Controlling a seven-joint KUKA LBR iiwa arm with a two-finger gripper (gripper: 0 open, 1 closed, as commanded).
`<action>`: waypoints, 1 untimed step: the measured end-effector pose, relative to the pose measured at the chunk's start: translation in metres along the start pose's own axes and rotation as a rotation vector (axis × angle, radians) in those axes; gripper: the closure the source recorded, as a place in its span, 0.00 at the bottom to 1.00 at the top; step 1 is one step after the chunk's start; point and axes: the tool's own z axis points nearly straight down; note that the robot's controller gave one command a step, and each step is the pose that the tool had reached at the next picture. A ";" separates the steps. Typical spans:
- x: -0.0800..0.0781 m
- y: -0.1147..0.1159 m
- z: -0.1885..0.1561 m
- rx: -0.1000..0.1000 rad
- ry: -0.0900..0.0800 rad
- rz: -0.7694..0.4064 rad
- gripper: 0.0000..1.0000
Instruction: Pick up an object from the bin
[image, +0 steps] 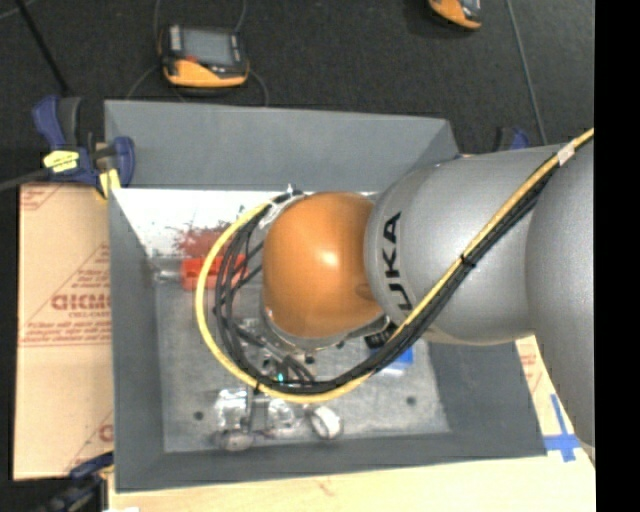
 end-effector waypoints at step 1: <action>-0.001 -0.030 0.117 -0.003 -0.016 -0.017 0.00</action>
Offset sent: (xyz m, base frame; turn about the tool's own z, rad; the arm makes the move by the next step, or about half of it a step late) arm -0.0028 -0.0297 -0.1169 -0.0217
